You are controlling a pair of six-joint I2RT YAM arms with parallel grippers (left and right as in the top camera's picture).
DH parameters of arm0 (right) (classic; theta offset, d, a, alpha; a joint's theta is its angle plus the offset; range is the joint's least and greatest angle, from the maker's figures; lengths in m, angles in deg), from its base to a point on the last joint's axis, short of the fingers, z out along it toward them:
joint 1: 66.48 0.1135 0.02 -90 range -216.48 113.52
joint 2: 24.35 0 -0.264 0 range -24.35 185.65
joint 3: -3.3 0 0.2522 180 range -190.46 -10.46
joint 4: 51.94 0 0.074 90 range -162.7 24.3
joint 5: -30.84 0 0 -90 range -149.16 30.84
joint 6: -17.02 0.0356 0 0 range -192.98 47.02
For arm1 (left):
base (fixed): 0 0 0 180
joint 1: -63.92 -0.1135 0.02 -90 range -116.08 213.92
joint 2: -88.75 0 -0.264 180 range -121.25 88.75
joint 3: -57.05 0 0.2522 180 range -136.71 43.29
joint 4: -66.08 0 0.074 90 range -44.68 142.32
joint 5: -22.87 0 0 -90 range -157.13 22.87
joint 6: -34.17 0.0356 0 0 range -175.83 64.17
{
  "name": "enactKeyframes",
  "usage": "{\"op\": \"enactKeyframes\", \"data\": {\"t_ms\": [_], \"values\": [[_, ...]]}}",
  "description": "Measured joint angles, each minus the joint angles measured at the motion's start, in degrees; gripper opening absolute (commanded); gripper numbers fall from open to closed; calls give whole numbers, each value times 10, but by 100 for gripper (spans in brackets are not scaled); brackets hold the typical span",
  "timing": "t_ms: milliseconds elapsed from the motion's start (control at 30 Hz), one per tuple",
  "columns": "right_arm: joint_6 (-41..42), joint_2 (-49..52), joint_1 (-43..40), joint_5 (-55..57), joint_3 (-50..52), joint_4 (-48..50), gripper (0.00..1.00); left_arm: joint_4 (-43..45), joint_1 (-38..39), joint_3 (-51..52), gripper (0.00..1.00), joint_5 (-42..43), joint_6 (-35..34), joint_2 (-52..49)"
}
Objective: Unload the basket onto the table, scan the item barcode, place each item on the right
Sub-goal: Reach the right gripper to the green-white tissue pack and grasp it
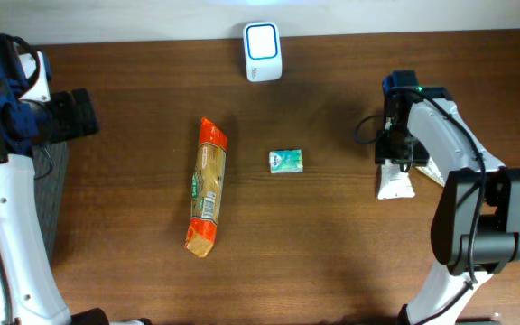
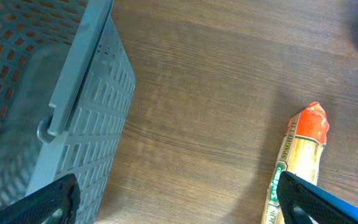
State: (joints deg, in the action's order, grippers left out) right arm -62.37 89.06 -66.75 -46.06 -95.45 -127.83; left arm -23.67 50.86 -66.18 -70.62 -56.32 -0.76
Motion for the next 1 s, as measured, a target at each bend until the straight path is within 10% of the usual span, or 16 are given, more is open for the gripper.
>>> {"op": "enactKeyframes", "data": {"t_ms": [200, 533, 1000], "values": [[-1, -2, 26, -76, -167, -113, 64, 0, 0, 0, 99, 0, 0, 0], [28, 53, 321, -231, -170, 33, 59, -1, 0, 0, 99, 0, 0, 0], [30, 79, 335, -241, -169, 54, 50, -1, 0, 0, 99, 0, 0, 0]]}}
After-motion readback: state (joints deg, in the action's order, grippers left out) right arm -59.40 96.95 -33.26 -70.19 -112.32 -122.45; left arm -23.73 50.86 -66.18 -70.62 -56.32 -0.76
